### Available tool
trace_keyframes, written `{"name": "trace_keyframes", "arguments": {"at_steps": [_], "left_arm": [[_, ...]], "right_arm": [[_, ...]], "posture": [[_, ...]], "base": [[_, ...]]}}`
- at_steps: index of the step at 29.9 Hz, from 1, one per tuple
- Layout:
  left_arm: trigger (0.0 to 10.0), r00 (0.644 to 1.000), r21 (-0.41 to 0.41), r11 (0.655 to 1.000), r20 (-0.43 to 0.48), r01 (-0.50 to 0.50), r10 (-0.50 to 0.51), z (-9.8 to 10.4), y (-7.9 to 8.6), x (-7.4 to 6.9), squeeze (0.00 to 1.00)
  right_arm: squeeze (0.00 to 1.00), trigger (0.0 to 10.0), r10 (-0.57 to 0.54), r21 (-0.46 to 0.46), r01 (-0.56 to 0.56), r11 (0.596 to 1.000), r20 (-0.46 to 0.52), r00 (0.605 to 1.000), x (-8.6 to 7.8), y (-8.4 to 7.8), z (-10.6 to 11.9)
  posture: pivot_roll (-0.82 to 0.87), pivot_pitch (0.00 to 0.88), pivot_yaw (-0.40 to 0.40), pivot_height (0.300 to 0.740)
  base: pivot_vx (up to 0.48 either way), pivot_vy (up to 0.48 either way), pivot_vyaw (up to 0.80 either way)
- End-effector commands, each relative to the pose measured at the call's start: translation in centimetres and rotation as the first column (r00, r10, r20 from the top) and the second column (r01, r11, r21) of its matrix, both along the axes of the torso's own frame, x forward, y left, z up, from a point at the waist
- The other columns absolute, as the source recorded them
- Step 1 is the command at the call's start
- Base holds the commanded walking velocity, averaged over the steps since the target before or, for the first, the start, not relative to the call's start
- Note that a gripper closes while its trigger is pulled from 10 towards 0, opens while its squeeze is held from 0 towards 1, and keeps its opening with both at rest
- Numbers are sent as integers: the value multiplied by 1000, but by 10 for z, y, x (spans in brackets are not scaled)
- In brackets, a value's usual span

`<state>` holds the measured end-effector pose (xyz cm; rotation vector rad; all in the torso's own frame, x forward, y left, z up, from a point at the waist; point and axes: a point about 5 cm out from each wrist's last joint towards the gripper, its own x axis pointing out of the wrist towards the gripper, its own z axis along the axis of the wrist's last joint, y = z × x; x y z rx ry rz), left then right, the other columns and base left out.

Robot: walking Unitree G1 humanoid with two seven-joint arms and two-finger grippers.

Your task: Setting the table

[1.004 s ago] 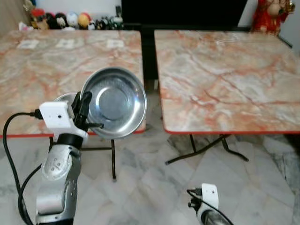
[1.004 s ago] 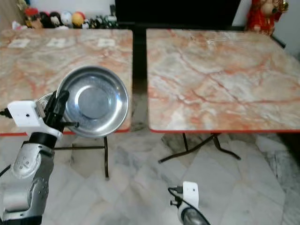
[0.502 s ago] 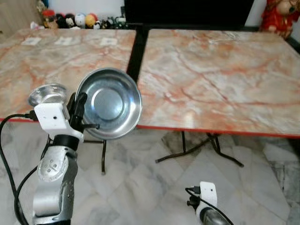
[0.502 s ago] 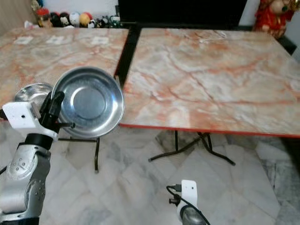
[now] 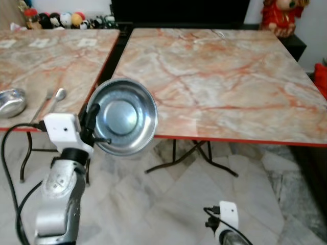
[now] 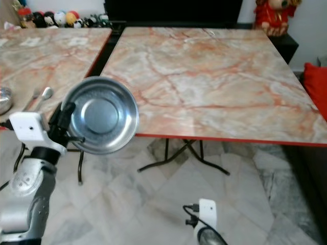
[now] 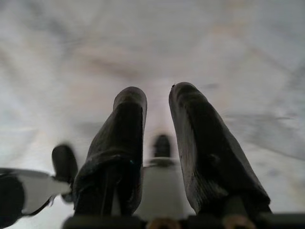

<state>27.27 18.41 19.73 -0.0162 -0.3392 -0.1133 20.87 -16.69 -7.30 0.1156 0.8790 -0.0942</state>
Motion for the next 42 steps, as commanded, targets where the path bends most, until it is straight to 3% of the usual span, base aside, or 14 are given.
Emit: {"name": "trace_keyframes", "arguments": {"at_steps": [1, 3, 9, 14, 24, 33, 39, 42], "left_arm": [[10000, 1000, 16, 1000, 0, -9, 9, 3, 6, -2, 0], [10000, 1000, 19, 1000, -7, 8, -7, 2, 4, -3, 0], [10000, 999, 12, 1000, -28, 19, -19, -3, 2, -5, 0], [10000, 996, 61, 997, -73, 49, -45, -12, 4, -6, 0], [10000, 996, 87, 994, -64, 61, -56, -6, 10, -4, 0], [10000, 991, 73, 990, -66, 125, -120, -6, -3, 0, 0], [10000, 987, 72, 988, -94, 140, -133, -9, -4, 4, 0], [10000, 987, 15, 992, -104, 129, -127, -11, -1, 7, 0]], "right_arm": [[0, 10000, -1, 11, 1, 1000, -12, 1000, -8, -1, -4], [0, 10000, -14, 3, 14, 1000, -23, 1000, -17, -15, -7], [0, 10000, -26, 1, 26, 1000, -46, 999, -27, -23, -11], [0, 10000, -35, -2, 35, 999, -63, 997, -33, -29, -13], [0, 10000, -33, 2, 33, 999, -69, 997, -34, -28, -14], [0, 10000, -38, 5, 38, 999, -64, 997, -32, -27, -13], [0, 10000, -42, 7, 42, 999, -58, 997, -31, -26, -12], [0, 10000, -45, 5, 46, 999, -55, 997, -29, -27, -12]], "posture": [[45, 83, 1, 740], [43, 96, 3, 740], [35, 109, 0, 740], [30, 117, -2, 740], [37, 114, 1, 740], [36, 106, 5, 740], [25, 101, 8, 740], [22, 99, 5, 740]], "base": [[0, 0, 0], [0, 0, 0], [99, 0, 0], [344, 0, 0], [375, 0, 0], [365, 0, 0], [0, 0, 0], [0, 0, 0]]}}
